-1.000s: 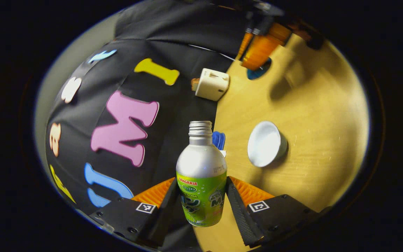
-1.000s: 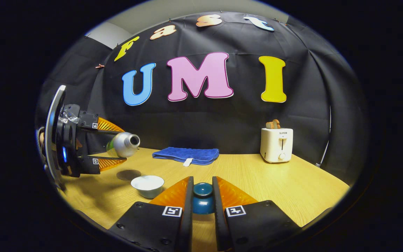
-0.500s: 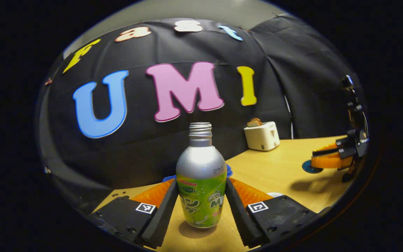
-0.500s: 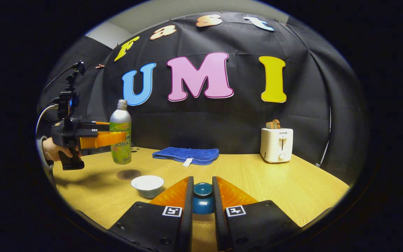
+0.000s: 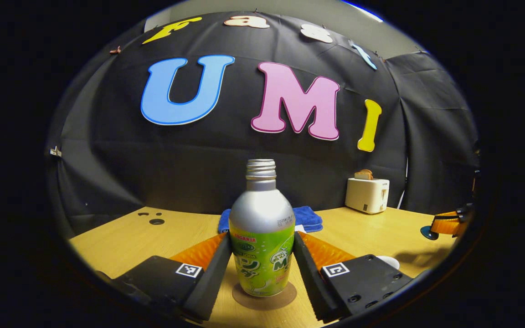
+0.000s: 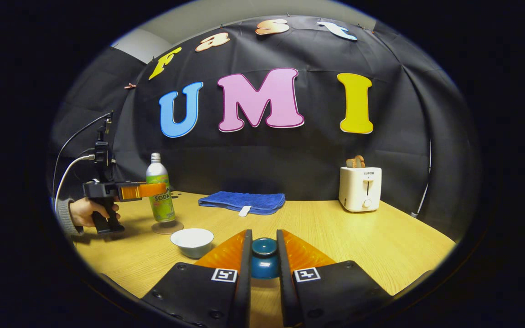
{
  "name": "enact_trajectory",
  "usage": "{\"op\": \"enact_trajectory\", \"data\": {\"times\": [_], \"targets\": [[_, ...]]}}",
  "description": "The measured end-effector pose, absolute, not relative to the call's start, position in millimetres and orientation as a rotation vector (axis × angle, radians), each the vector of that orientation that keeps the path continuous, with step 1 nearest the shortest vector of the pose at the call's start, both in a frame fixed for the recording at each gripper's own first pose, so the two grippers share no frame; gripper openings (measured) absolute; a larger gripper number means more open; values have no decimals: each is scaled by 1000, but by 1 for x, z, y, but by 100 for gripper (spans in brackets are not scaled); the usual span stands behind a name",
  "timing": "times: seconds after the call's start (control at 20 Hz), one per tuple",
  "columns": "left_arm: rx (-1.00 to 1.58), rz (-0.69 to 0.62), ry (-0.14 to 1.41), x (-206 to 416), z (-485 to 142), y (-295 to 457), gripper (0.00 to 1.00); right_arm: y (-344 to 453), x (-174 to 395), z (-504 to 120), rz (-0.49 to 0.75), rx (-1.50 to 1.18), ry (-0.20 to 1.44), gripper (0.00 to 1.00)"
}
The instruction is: Open the teacup lid with one hand, grasp the water bottle and pour water into the teacup with the other hand; after pouring, place the water bottle on the coaster and then close the teacup lid.
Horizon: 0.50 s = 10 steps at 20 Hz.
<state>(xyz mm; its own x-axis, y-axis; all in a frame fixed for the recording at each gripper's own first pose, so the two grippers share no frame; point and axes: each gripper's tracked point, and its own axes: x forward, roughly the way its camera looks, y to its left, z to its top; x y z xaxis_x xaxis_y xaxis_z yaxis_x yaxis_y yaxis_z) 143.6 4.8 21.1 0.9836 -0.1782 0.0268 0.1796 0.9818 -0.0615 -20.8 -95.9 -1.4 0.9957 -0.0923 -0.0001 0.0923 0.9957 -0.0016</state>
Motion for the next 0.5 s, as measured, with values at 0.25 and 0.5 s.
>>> {"op": "enact_trajectory", "data": {"times": [0.25, 0.5], "targets": [[-45, -195, 12, 144, 7, 0, 81, -96, -21, -1, -95, -2, -1, 31], [-41, -199, 29, 147, -1, -2, 84, -97, -21, -1, -94, -2, -1, 30]]}}
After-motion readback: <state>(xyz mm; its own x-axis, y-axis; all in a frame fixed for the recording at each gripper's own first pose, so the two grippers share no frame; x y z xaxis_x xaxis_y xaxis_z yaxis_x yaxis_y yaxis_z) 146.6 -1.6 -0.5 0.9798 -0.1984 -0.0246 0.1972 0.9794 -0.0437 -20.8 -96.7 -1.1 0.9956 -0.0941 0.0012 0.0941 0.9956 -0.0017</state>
